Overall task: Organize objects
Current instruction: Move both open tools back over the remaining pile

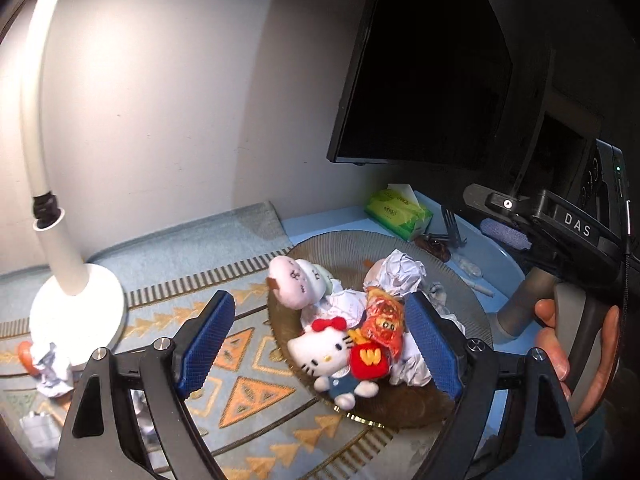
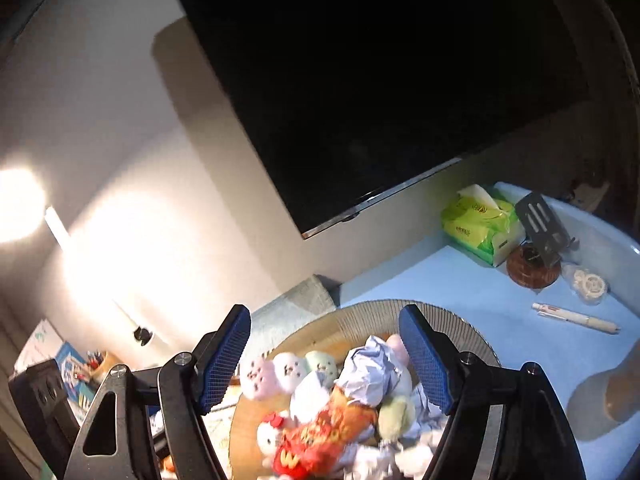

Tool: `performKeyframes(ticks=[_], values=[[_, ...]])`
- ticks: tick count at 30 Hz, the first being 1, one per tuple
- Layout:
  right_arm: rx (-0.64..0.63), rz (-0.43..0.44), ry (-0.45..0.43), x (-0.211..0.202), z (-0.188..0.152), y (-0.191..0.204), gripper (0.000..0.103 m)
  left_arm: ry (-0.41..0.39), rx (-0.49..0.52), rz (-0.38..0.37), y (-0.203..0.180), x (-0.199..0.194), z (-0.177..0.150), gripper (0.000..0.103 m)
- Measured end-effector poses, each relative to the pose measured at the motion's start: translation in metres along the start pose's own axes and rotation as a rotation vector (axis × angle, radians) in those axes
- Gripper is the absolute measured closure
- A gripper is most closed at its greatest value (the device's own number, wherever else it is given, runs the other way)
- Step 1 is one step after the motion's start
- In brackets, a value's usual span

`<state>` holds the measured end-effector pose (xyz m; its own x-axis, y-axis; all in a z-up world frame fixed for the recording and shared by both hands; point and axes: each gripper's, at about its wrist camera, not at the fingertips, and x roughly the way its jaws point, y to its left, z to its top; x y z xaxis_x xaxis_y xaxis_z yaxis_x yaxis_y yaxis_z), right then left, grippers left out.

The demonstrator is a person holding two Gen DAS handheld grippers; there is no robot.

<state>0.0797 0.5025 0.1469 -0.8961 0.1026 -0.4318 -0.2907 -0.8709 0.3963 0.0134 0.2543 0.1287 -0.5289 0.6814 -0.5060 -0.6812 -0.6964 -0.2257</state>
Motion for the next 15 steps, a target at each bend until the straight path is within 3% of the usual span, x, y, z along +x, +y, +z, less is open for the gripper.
performKeyframes(ticks=[4, 7, 11, 14, 15], values=[[-0.035, 0.044, 0.018, -0.028, -0.017, 0.015, 0.028, -0.058, -0.055, 0.05, 0.023, -0.057, -0.009, 0.017], [-0.077, 0.092, 0.039, -0.048, -0.03, 0.036, 0.028, -0.105, -0.093, 0.137, 0.043, -0.096, -0.015, 0.017], [-0.076, 0.222, 0.108, -0.062, -0.051, 0.069, 0.028, -0.147, -0.132, 0.273, 0.072, -0.153, -0.032, 0.016], [-0.068, 0.283, 0.214, -0.051, -0.075, 0.097, 0.028, -0.159, -0.167, 0.375, 0.096, -0.184, -0.05, 0.001], [-0.068, 0.299, 0.249, -0.046, -0.086, 0.107, 0.028, -0.152, -0.176, 0.419, 0.104, -0.189, -0.058, 0.001]])
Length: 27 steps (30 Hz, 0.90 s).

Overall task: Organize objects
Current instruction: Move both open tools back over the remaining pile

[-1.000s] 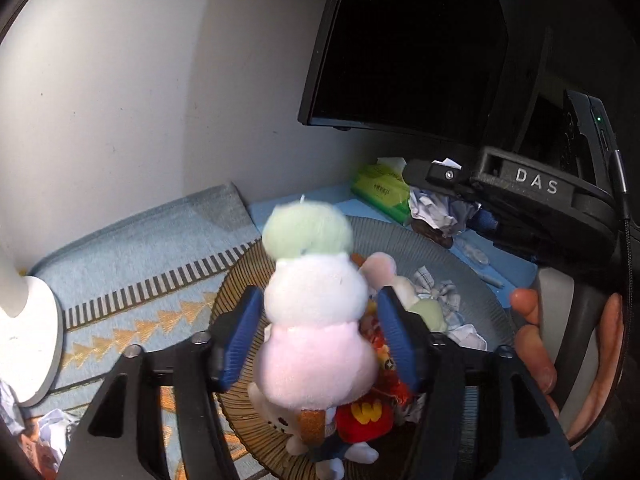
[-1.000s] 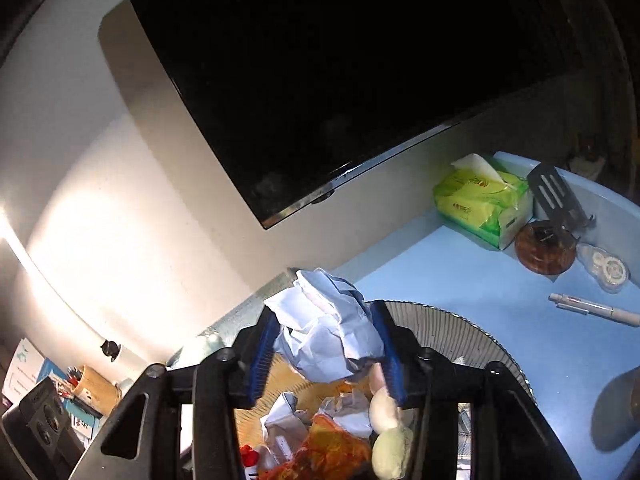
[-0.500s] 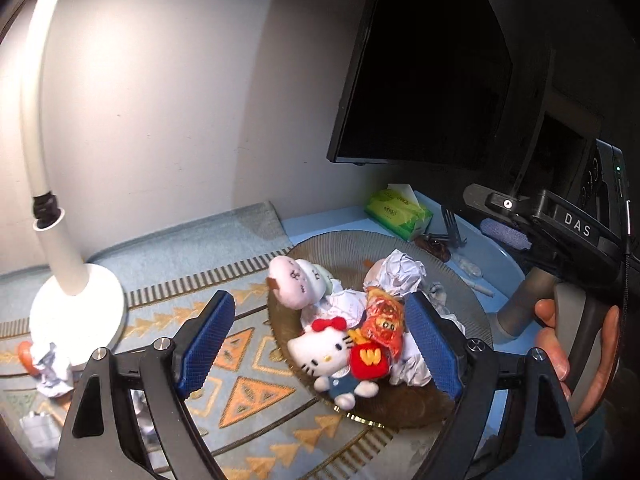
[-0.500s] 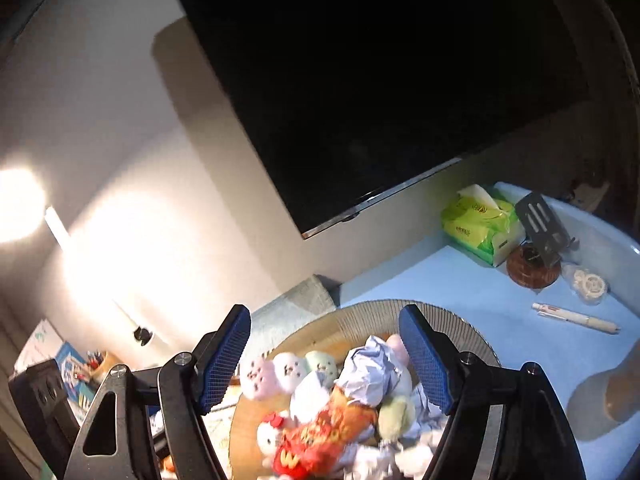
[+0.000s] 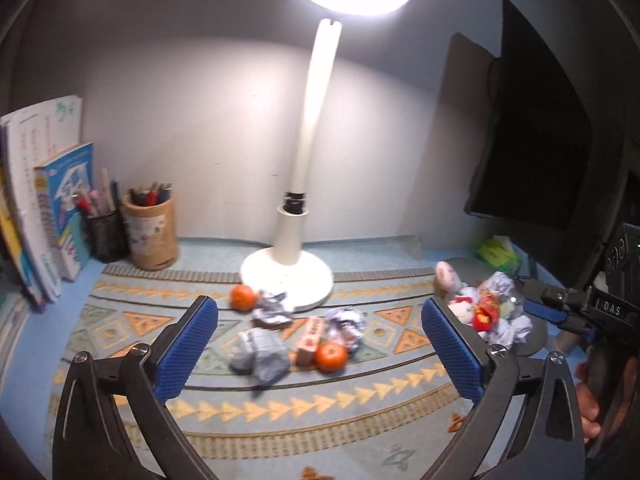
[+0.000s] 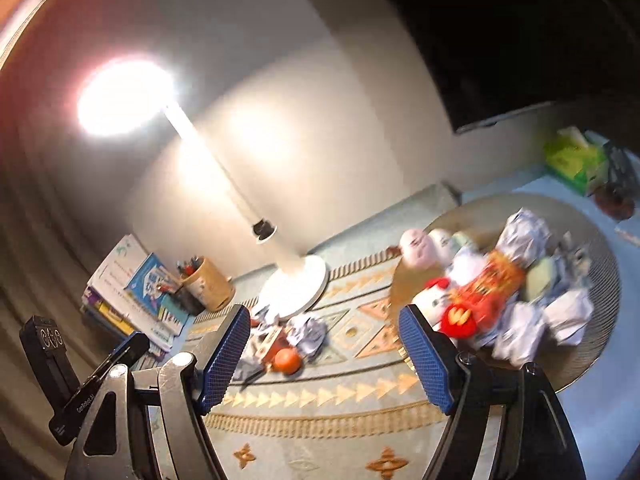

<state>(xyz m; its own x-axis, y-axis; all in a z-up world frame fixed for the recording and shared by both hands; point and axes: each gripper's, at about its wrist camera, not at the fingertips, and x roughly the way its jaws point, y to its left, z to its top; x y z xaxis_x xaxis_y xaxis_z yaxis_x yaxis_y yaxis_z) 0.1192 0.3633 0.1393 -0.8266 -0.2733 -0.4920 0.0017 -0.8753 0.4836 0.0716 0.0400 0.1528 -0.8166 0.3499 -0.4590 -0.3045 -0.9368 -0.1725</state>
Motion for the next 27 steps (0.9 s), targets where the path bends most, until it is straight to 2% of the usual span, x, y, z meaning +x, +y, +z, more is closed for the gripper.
performKeyframes(ticks=[3, 5, 9, 11, 13, 15, 17, 27], values=[[-0.018, 0.007, 0.103, 0.034, -0.029, 0.019, 0.028, 0.033, 0.03, 0.142, 0.03, 0.004, -0.024, 0.001], [-0.042, -0.005, 0.154, 0.058, -0.051, 0.028, 0.028, 0.085, 0.034, 0.225, 0.051, 0.016, -0.045, 0.001], [-0.124, -0.024, 0.215, 0.103, -0.094, 0.04, 0.028, 0.167, -0.049, 0.223, 0.084, 0.042, -0.081, 0.001], [-0.151, -0.019, 0.222, 0.118, -0.109, 0.041, 0.028, 0.174, -0.076, 0.239, 0.091, 0.048, -0.09, 0.001], [-0.194, -0.062, 0.226, 0.128, -0.12, 0.043, 0.028, 0.174, -0.083, 0.258, 0.093, 0.053, -0.097, 0.001], [-0.205, -0.072, 0.232, 0.131, -0.121, 0.045, 0.027, 0.179, -0.088, 0.263, 0.093, 0.054, -0.096, 0.001], [-0.217, -0.093, 0.205, 0.129, -0.121, 0.046, 0.018, 0.173, -0.09, 0.272, 0.093, 0.053, -0.097, 0.001], [-0.325, -0.18, 0.208, 0.133, -0.129, 0.062, 0.017, 0.19, -0.068, 0.265, 0.087, 0.055, -0.099, 0.001]])
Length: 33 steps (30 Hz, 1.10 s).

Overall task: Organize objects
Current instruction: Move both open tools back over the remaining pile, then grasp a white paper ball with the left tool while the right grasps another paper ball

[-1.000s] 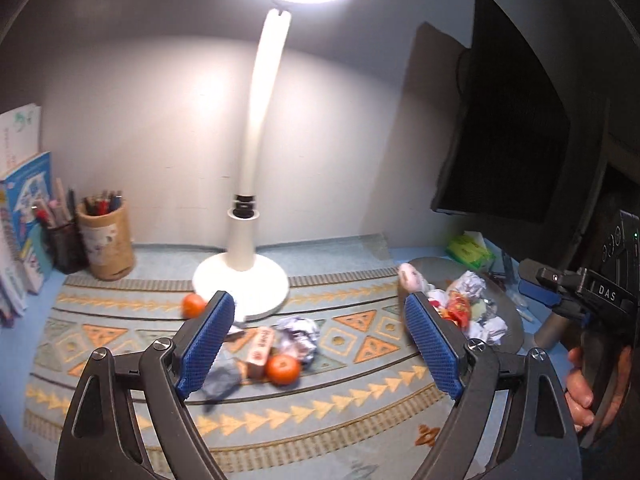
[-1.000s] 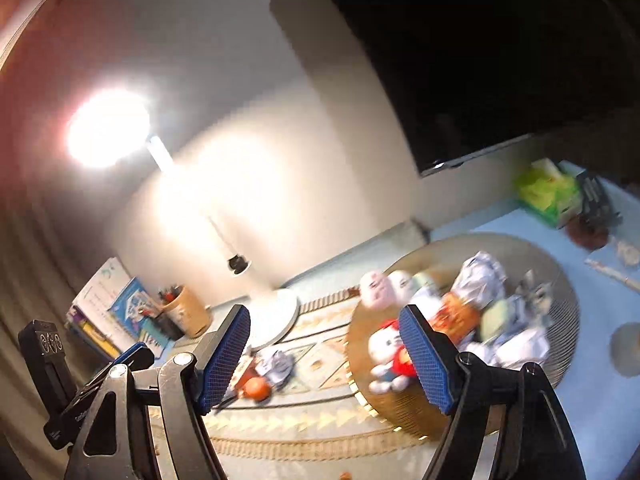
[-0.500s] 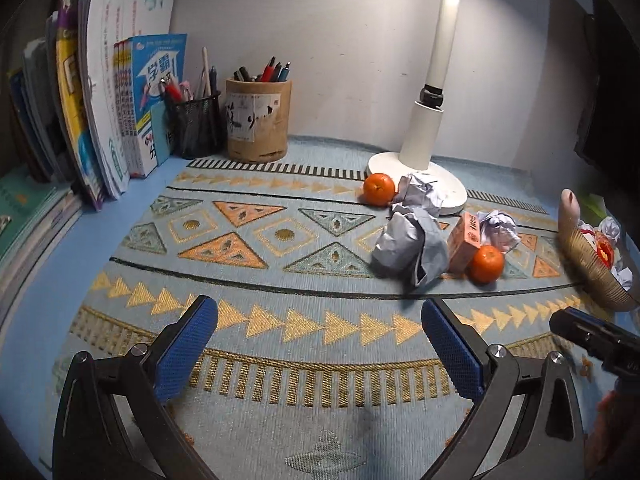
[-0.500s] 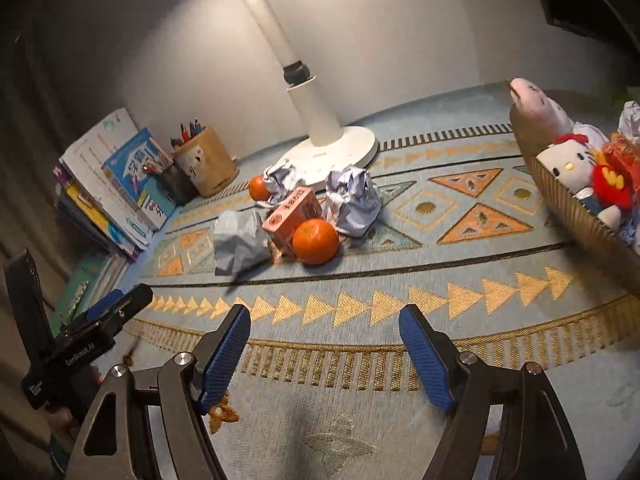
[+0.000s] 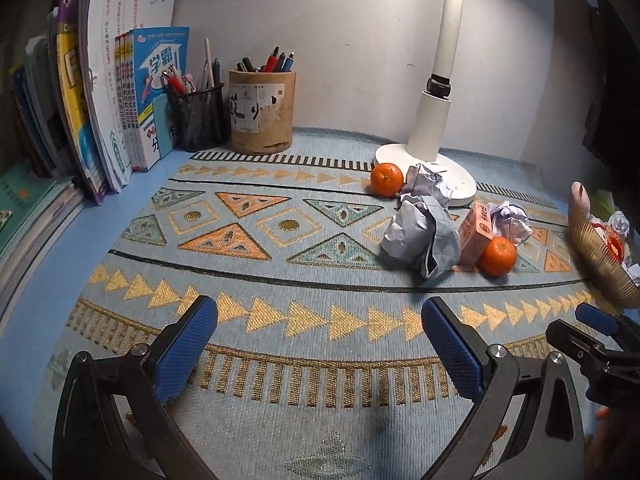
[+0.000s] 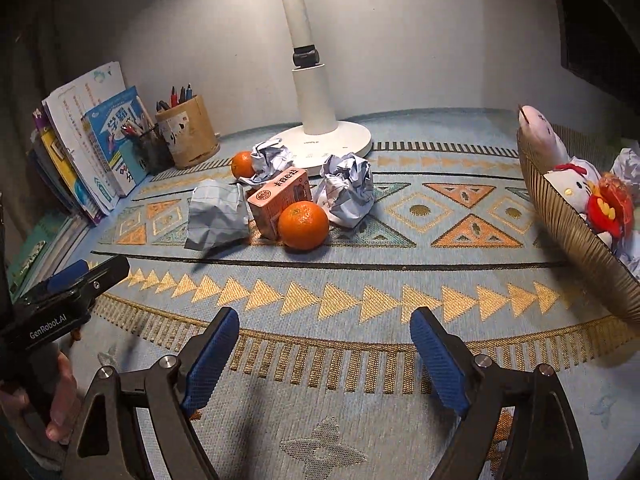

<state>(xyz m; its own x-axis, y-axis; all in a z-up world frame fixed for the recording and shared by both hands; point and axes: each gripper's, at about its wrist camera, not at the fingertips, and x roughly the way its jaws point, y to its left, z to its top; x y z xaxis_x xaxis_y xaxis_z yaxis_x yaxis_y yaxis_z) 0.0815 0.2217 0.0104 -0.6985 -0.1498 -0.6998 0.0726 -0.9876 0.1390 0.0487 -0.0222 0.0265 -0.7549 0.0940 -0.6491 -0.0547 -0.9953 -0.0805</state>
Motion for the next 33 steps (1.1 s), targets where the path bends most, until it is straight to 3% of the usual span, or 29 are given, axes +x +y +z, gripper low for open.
performKeyframes(ticks=[6, 9, 12, 14, 17, 19, 21, 23, 28, 30, 33], values=[[0.009, -0.004, 0.009, 0.001, 0.0, -0.003, 0.016, 0.039, -0.009, -0.032, 0.002, 0.005, 0.003, 0.001], [0.066, 0.033, 0.029, 0.002, 0.004, -0.014, 0.016, 0.062, -0.033, -0.104, 0.007, 0.008, 0.018, 0.001], [0.104, 0.072, 0.065, 0.004, 0.018, -0.022, 0.016, 0.087, 0.005, -0.206, 0.001, 0.014, 0.041, 0.001], [0.085, 0.045, 0.053, 0.0, 0.036, -0.021, 0.016, 0.095, 0.041, -0.25, -0.007, 0.023, 0.054, 0.001], [0.074, 0.018, 0.071, 0.008, 0.066, -0.02, 0.017, 0.175, 0.078, -0.332, -0.022, 0.049, 0.066, 0.001], [0.102, 0.056, 0.081, 0.022, 0.079, -0.025, 0.025, 0.204, 0.08, -0.369, -0.03, 0.067, 0.068, 0.001], [0.127, 0.081, 0.1, 0.039, 0.088, -0.028, 0.036, 0.229, 0.08, -0.343, -0.035, 0.083, 0.067, 0.003], [0.135, 0.045, 0.121, 0.054, 0.093, -0.028, 0.037, 0.24, 0.085, -0.339, -0.038, 0.093, 0.066, 0.009], [0.132, 0.044, 0.123, 0.079, 0.1, -0.027, 0.043, 0.267, 0.074, -0.394, -0.044, 0.106, 0.068, 0.01], [0.115, 0.04, 0.132, 0.088, 0.101, -0.024, 0.053, 0.287, 0.075, -0.411, -0.048, 0.111, 0.066, 0.019], [0.108, 0.025, 0.12, 0.096, 0.098, -0.024, 0.059, 0.28, 0.073, -0.417, -0.051, 0.116, 0.063, 0.036]])
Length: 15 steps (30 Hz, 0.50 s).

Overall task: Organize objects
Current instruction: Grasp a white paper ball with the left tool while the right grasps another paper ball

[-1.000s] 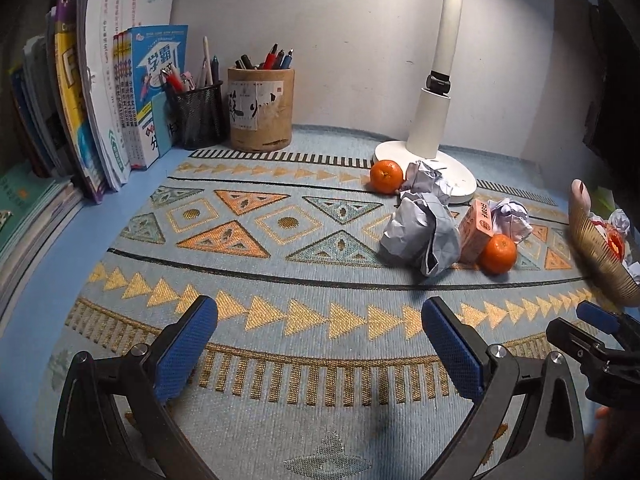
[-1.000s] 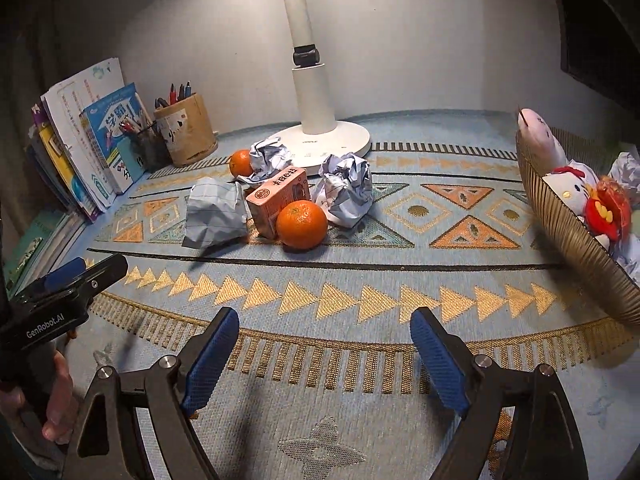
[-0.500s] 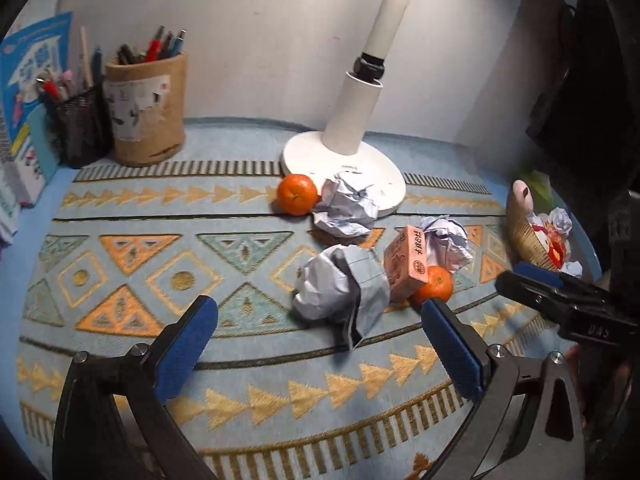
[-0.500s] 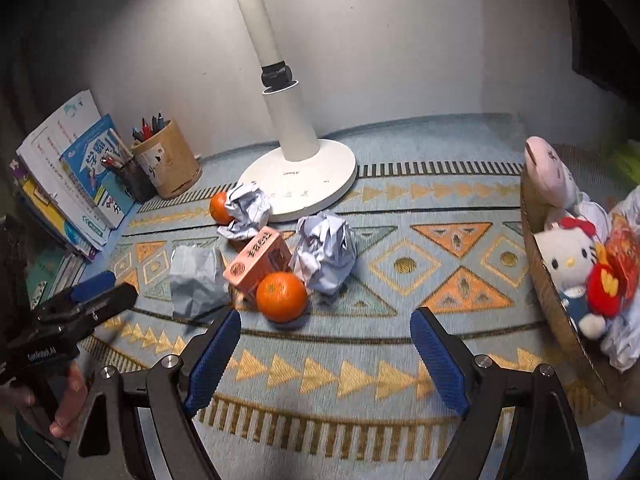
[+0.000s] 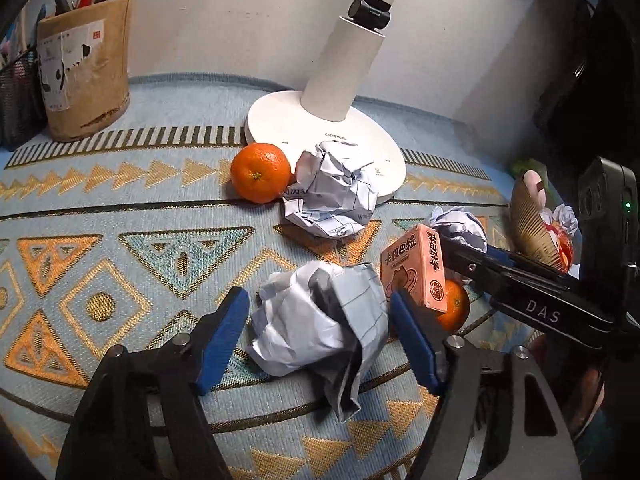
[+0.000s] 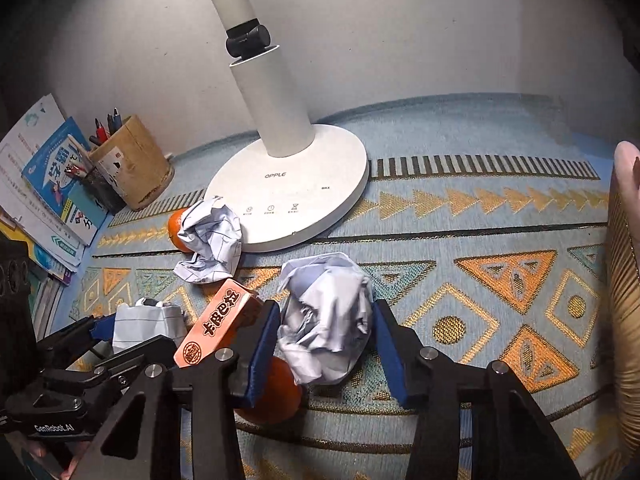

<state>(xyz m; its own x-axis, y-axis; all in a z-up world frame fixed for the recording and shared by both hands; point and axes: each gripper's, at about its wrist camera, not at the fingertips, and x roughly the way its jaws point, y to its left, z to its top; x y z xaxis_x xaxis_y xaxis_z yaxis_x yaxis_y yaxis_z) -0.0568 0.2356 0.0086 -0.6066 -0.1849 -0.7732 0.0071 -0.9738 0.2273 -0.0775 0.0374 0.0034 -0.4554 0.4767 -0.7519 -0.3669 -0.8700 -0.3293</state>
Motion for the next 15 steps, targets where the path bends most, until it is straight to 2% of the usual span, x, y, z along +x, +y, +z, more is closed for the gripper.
performKeyframes(ticks=[2, 3, 6, 11, 12, 15], values=[[0.001, 0.012, -0.028, -0.003, -0.002, -0.003, 0.066, -0.002, 0.003, -0.027, 0.0, -0.001, -0.001, 0.054], [0.008, 0.018, -0.041, -0.006, -0.002, -0.005, 0.066, -0.006, 0.007, -0.032, -0.001, -0.003, -0.001, 0.054], [0.046, 0.023, -0.086, -0.019, -0.001, -0.013, 0.066, -0.054, 0.032, 0.029, -0.004, -0.015, -0.004, 0.054], [0.061, 0.06, -0.135, -0.07, -0.011, -0.023, 0.066, -0.135, 0.043, 0.022, -0.014, -0.056, -0.018, 0.054], [0.036, 0.078, -0.122, -0.08, -0.017, -0.023, 0.065, -0.148, 0.042, 0.012, -0.017, -0.065, -0.025, 0.054], [-0.059, 0.118, -0.007, -0.097, -0.045, -0.021, 0.065, -0.159, 0.019, 0.003, -0.026, -0.081, -0.048, 0.054]])
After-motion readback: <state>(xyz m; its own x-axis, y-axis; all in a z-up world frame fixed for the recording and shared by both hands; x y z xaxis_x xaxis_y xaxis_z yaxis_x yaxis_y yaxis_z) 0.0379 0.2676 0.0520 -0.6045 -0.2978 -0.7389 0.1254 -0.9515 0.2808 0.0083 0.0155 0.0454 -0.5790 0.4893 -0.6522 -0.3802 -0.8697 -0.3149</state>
